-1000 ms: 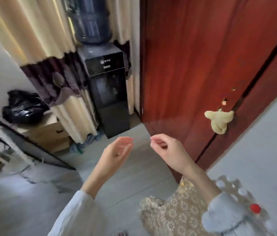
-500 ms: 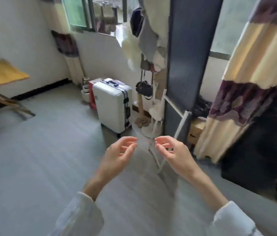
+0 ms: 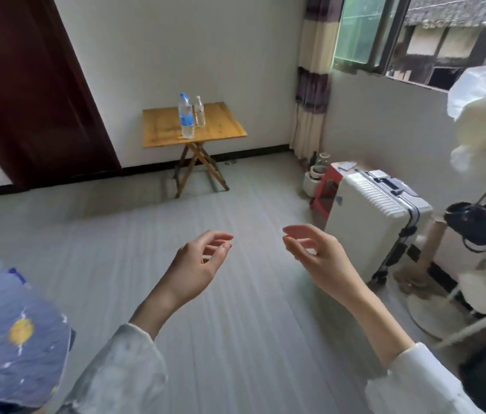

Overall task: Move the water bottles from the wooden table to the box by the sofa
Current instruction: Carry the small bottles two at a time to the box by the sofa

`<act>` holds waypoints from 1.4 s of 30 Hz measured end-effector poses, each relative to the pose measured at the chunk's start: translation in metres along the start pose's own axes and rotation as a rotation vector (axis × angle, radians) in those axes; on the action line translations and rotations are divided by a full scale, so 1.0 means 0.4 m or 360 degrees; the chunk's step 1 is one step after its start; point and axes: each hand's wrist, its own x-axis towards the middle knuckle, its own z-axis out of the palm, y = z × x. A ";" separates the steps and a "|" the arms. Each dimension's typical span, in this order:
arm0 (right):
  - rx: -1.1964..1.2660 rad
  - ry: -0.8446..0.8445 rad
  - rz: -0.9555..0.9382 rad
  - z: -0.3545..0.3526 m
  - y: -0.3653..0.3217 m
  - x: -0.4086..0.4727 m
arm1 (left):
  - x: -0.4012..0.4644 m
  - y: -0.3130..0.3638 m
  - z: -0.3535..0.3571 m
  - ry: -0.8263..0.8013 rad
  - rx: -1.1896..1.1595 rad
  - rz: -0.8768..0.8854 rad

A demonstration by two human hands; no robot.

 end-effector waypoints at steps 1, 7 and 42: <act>0.0007 -0.0025 -0.0029 0.016 0.002 0.059 | 0.042 -0.014 -0.015 0.0032 0.0013 -0.0004; 0.0031 -0.0151 -0.0197 0.079 0.037 0.425 | 0.349 -0.082 -0.068 0.0188 0.0026 -0.0030; -0.0034 -0.0396 -0.0313 0.614 0.184 2.412 | 2.187 -0.679 -0.602 0.0304 -0.0101 -0.0121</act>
